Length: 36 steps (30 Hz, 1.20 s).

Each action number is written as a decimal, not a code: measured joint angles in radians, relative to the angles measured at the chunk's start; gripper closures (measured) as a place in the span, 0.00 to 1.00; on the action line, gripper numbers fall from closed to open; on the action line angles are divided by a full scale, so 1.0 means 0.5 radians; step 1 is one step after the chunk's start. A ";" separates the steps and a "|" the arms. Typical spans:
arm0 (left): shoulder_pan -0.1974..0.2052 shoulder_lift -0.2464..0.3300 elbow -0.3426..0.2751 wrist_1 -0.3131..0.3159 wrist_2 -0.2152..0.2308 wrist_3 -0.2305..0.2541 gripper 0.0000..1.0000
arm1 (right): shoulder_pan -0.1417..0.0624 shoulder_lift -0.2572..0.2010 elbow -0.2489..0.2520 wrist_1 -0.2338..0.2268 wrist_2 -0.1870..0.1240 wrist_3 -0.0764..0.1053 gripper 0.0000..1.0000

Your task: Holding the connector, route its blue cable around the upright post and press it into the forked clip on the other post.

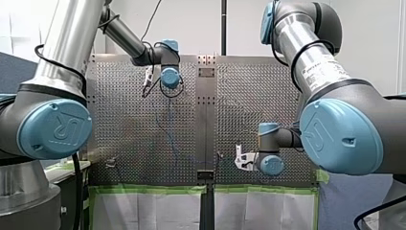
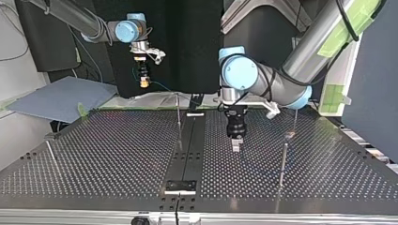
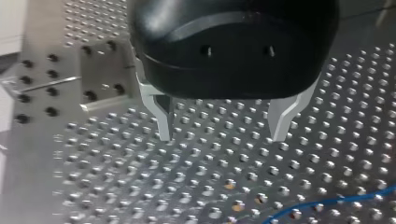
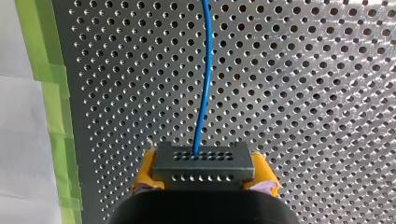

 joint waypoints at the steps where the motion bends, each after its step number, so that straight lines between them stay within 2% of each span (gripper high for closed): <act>1: 0.003 -0.014 0.000 0.015 -0.007 0.003 0.00 | 0.000 0.000 0.000 0.000 0.000 0.000 1.00; 9: 0.044 -0.052 0.009 0.160 -0.031 0.017 0.00 | 0.001 0.000 0.000 -0.007 -0.002 0.000 1.00; 17: 0.061 -0.087 0.037 0.306 -0.047 0.041 0.00 | 0.007 0.000 0.000 -0.008 -0.034 0.000 1.00; 27: 0.050 -0.236 0.164 0.317 -0.121 0.055 0.00 | 0.011 0.000 -0.001 0.003 -0.037 -0.003 1.00; 36: 0.069 -0.268 0.178 0.314 -0.188 0.044 0.00 | 0.011 0.000 0.000 0.001 -0.037 -0.002 1.00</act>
